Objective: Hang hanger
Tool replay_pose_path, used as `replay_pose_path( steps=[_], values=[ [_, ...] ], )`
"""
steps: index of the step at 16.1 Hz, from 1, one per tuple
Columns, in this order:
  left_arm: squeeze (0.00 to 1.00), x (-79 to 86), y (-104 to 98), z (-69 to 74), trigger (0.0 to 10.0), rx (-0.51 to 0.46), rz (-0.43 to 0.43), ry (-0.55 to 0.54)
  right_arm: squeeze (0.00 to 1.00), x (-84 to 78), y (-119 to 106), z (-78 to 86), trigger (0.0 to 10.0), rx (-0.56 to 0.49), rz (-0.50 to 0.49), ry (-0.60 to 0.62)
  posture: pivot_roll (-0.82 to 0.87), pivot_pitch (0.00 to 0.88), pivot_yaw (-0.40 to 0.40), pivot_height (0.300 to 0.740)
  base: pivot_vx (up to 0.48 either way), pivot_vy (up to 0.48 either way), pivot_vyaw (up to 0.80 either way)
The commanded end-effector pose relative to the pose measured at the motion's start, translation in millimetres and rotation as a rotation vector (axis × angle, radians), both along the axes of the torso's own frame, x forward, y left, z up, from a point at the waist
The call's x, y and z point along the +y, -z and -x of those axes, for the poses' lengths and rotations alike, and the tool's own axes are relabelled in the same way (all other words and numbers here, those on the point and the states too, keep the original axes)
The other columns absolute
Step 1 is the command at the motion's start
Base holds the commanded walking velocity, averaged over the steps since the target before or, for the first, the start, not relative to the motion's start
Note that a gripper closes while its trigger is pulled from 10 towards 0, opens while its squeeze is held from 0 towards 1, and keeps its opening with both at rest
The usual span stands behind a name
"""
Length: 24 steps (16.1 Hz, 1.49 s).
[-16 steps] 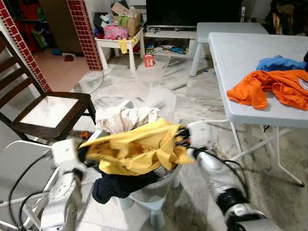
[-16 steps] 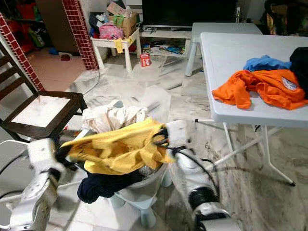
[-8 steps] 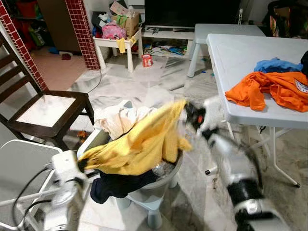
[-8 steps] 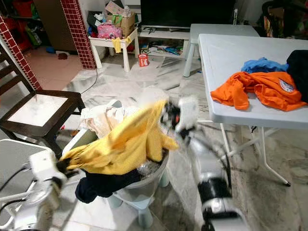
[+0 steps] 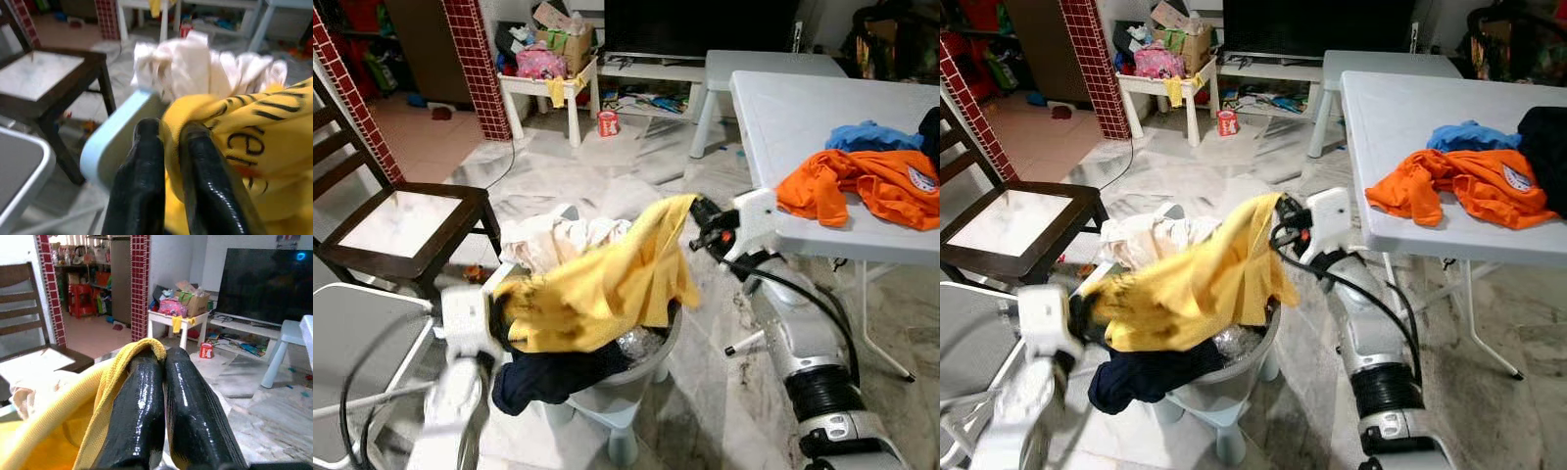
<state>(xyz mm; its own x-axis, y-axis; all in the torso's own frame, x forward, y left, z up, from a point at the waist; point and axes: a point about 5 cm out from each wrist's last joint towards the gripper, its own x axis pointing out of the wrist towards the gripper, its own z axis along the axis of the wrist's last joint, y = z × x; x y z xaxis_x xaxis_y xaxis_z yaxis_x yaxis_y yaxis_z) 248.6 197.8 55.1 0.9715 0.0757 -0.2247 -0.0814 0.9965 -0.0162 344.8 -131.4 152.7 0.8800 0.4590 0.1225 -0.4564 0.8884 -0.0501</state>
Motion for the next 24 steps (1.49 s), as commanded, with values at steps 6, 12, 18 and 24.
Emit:
replay_pose_path(
  steps=[6, 12, 18, 24],
  values=[
    [1.00, 36.1, 23, 19.9, 10.0, 0.115, -0.081, -0.059, 0.00, 5.0, -11, -1.8, 0.0, -0.037, 0.019, -0.018, 0.06, 0.005, -0.003, 0.740, 0.000, 0.000, 0.00],
    [1.00, -19.2, -29, -17.9, 10.0, -0.178, 0.043, 0.097, 0.00, 8.0, -12, -2.6, 0.0, -0.039, 0.039, -0.026, 0.05, 0.004, -0.012, 0.740, 0.000, 0.000, 0.00],
    [1.00, -62.4, -18, -27.1, 10.0, -0.123, 0.061, 0.267, 0.00, 15.0, -12, -0.3, 0.0, -0.046, 0.070, -0.049, 0.02, 0.013, -0.012, 0.740, 0.000, 0.000, 0.00],
    [1.00, -88.9, -42, -28.6, 10.0, -0.220, 0.179, 0.391, 0.00, 15.3, -11, 0.7, 0.0, -0.049, 0.099, -0.052, 0.00, 0.010, -0.008, 0.740, 0.000, 0.000, 0.00]
  ],
)
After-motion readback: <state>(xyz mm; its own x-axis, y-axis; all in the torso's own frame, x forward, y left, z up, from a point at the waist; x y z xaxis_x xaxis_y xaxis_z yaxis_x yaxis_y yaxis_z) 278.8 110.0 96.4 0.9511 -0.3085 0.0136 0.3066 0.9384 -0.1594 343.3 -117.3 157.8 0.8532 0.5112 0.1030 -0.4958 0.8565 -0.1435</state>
